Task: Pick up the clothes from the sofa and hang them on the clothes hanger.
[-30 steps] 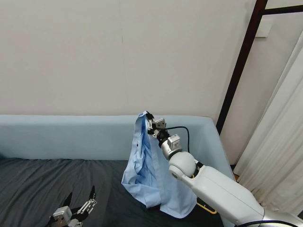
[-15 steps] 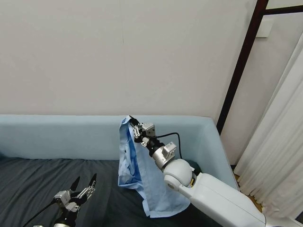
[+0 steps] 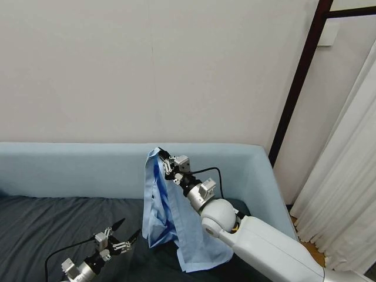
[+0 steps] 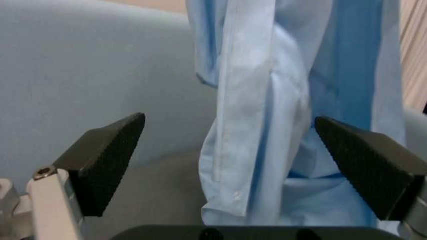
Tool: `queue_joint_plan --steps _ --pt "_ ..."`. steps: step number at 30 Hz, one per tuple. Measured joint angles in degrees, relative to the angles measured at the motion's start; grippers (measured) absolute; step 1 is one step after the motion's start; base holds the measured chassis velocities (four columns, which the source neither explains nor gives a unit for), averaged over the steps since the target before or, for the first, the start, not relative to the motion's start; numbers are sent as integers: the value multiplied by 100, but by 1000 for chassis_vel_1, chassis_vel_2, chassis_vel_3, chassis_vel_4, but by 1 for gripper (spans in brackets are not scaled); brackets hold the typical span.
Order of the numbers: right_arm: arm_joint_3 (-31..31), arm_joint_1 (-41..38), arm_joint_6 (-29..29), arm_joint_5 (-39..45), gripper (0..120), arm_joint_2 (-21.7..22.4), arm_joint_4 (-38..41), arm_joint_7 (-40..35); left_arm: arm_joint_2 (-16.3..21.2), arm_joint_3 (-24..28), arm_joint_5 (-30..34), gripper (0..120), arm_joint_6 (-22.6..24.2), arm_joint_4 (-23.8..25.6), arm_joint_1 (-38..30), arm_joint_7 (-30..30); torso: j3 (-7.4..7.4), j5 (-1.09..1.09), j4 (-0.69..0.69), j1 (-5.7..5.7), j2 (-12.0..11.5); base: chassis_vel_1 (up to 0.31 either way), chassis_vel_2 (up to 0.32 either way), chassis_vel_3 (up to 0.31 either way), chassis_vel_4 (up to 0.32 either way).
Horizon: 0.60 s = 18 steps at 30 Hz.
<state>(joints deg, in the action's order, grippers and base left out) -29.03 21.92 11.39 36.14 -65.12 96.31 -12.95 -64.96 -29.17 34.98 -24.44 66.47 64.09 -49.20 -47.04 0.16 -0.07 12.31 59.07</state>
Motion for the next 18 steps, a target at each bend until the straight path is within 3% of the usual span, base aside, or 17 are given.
queue_joint_plan --steps 7,11,18 --pt "39 15 -16 -9 0 46 31 -2 -161 111 -230 100 -125 -1087 -847 -691 0 1 0 0 0 0 0 0 0" --pt "49 0 -37 -12 0 51 33 -3 -148 78 -518 100 -93 -1363 -1045 -1179 0 1 0 0 0 0 0 0 0" --pt "62 34 -47 -35 0 34 18 1 -92 23 -830 100 -96 -1566 -1192 -1404 1 1 1 0 1 0 0 0 0"
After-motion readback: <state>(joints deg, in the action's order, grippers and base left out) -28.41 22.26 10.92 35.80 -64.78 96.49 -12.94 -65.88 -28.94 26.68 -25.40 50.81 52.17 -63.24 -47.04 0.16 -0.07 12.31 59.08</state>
